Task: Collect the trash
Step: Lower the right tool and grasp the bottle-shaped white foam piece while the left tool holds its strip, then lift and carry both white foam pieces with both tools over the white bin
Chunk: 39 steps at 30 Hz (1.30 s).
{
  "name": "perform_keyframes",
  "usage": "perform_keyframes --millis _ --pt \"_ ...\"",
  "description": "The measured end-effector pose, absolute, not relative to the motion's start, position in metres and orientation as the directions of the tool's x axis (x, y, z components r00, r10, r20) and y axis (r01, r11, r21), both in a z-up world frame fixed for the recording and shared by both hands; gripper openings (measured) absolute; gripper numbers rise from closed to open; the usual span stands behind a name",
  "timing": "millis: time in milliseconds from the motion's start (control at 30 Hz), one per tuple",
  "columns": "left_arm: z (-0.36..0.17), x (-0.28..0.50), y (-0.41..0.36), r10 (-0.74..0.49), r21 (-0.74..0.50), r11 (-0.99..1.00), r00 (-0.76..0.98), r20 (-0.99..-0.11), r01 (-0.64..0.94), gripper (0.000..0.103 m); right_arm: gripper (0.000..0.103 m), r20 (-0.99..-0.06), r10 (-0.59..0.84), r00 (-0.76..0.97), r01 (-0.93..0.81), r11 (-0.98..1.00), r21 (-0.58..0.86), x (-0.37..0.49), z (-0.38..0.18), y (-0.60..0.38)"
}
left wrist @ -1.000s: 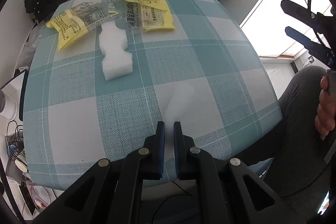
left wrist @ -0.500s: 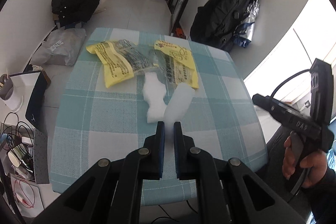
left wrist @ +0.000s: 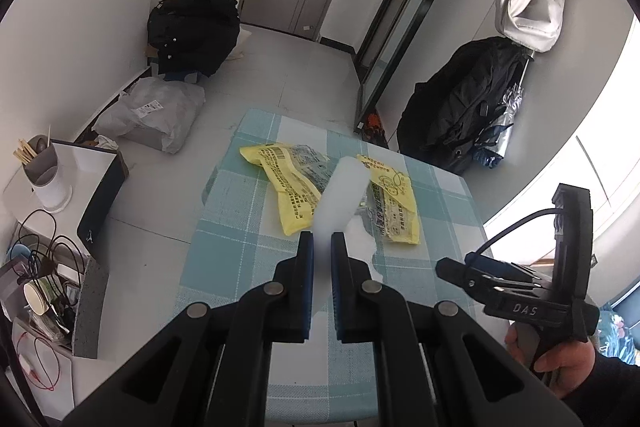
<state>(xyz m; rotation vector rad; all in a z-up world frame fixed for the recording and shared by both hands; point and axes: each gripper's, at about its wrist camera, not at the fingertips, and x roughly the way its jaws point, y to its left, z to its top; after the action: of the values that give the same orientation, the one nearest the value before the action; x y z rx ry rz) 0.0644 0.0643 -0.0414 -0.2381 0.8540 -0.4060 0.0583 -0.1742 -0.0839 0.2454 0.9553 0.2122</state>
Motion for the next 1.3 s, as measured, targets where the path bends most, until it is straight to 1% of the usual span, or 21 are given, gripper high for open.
perform_keyframes --millis 67,100,167,200,300,367,433,467,533,633,667,700,767,1033,1300 --pt "-0.044 0.067 0.068 -0.423 -0.352 0.905 0.592 -0.686 0.239 0.004 0.091 -0.784 0.298 0.545 -0.114 0.952 0.282 0.069 -0.088 -0.152" --pt "-0.045 0.068 0.069 -0.422 -0.357 0.905 0.590 -0.689 0.231 0.004 0.090 -0.785 0.329 0.525 -0.138 0.943 0.303 0.075 -0.091 -0.143" --pt "-0.048 0.069 0.073 -0.428 -0.378 0.901 0.586 -0.688 0.214 0.004 0.082 -0.784 0.371 0.497 -0.151 0.927 0.343 0.085 -0.099 -0.129" --pt "-0.048 0.070 0.075 -0.426 -0.381 0.901 0.588 -0.687 0.208 0.004 0.080 -0.788 0.372 0.491 -0.151 0.927 0.344 0.089 -0.103 -0.123" --pt "-0.045 0.069 0.079 -0.414 -0.376 0.906 0.607 -0.679 0.197 0.004 0.078 -0.794 0.344 0.501 -0.156 0.938 0.308 0.099 -0.110 -0.107" --pt "-0.044 0.069 0.081 -0.406 -0.369 0.909 0.612 -0.679 0.193 0.004 0.070 -0.806 0.323 0.497 -0.155 0.946 0.284 0.104 -0.116 -0.100" --pt "-0.045 0.070 0.081 -0.403 -0.369 0.910 0.610 -0.682 0.189 0.004 0.069 -0.828 0.278 0.487 -0.146 0.960 0.237 0.107 -0.123 -0.092" --pt "-0.046 0.071 0.081 -0.404 -0.370 0.910 0.608 -0.684 0.188 0.004 0.062 -0.836 0.260 0.483 -0.143 0.966 0.217 0.108 -0.125 -0.092" --pt "-0.047 0.072 0.081 -0.407 -0.376 0.908 0.604 -0.685 0.186 0.004 0.058 -0.845 0.218 0.488 -0.145 0.975 0.168 0.107 -0.129 -0.086" --pt "-0.046 0.073 0.081 -0.412 -0.379 0.906 0.605 -0.682 0.189 0.004 0.051 -0.842 0.201 0.501 -0.152 0.978 0.143 0.105 -0.131 -0.083" --pt "-0.046 0.073 0.081 -0.412 -0.379 0.905 0.605 -0.681 0.190 0.004 0.044 -0.841 0.195 0.505 -0.154 0.979 0.134 0.102 -0.130 -0.082" --pt "-0.046 0.072 0.082 -0.414 -0.380 0.905 0.605 -0.680 0.191 0.004 0.041 -0.841 0.194 0.504 -0.157 0.979 0.132 0.101 -0.130 -0.082" --pt "-0.045 0.072 0.081 -0.415 -0.381 0.904 0.607 -0.678 0.192 0.004 0.031 -0.842 0.188 0.506 -0.151 0.980 0.128 0.099 -0.130 -0.083" --pt "-0.046 0.071 0.081 -0.413 -0.377 0.906 0.603 -0.683 0.194 0.004 0.030 -0.842 0.190 0.506 -0.169 0.978 0.119 0.093 -0.126 -0.089" --pt "-0.048 0.071 0.076 -0.404 -0.358 0.912 0.597 -0.693 0.202 0.004 0.030 -0.832 0.217 0.511 -0.175 0.974 0.146 0.076 -0.119 -0.097"
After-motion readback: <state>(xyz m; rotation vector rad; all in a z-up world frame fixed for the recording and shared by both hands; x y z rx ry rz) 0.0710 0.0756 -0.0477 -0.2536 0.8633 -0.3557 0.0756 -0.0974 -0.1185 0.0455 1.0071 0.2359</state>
